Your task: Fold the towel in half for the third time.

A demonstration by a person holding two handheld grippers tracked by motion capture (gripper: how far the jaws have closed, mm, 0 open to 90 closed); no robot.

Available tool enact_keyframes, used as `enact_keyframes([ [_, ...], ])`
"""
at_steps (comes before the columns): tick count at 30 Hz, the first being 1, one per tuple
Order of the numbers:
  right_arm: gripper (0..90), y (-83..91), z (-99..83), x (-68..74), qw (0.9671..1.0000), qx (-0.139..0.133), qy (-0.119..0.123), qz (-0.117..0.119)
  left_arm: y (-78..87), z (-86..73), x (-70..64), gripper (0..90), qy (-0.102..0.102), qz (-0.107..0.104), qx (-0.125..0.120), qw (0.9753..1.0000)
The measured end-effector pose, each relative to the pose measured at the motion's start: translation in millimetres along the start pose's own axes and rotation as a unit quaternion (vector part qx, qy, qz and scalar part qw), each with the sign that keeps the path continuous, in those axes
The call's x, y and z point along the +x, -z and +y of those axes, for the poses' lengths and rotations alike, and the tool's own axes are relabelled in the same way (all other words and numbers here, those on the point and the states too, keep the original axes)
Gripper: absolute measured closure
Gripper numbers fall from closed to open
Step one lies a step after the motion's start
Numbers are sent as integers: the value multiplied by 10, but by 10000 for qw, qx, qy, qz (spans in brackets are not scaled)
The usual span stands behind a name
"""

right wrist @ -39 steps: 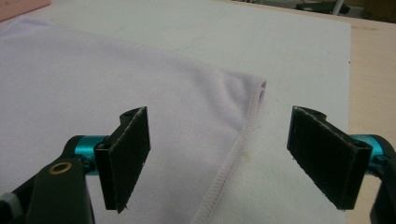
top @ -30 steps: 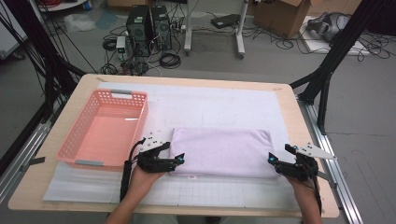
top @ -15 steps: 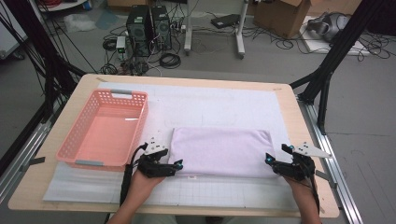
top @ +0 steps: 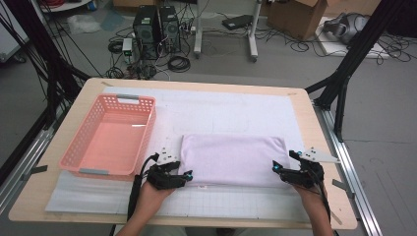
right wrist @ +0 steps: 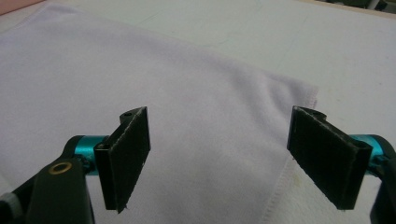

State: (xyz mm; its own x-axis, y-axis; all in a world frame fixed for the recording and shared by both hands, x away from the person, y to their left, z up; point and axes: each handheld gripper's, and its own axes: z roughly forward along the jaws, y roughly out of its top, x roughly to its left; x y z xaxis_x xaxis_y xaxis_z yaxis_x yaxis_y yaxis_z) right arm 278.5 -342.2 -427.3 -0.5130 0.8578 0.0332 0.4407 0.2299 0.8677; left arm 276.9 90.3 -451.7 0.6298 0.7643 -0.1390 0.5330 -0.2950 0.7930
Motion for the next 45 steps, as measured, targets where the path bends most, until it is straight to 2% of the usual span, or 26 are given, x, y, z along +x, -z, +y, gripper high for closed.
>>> enact_keyframes([
  [5,202,-38,38,52,9999,-21,86,103,-3,-3,-24,563,82,13,-1,10000],
  [7,202,-64,69,82,9998,-44,76,169,-4,-7,-16,635,191,-111,-15,9998],
  [10,203,-130,134,128,9995,-51,102,279,-5,-12,-31,741,261,-185,-18,9995],
  [16,204,-427,348,238,9978,92,116,642,-5,-17,-4,770,446,-262,-68,9986],
  [21,204,-700,606,356,9957,171,219,879,12,-11,2,784,462,-250,-133,9985],
  [27,204,-906,798,465,9933,204,245,1112,47,7,-7,794,449,-247,-264,9983],
  [31,205,-1067,891,553,9898,316,318,1354,56,6,-10,794,465,-280,-263,9982],
  [37,224,-1401,1034,757,9825,679,646,1610,57,-5,-7,793,517,-300,-264,9979],
  [45,283,-1827,1194,1025,9729,1100,953,1796,69,-7,16,793,558,-358,-283,9974],
])
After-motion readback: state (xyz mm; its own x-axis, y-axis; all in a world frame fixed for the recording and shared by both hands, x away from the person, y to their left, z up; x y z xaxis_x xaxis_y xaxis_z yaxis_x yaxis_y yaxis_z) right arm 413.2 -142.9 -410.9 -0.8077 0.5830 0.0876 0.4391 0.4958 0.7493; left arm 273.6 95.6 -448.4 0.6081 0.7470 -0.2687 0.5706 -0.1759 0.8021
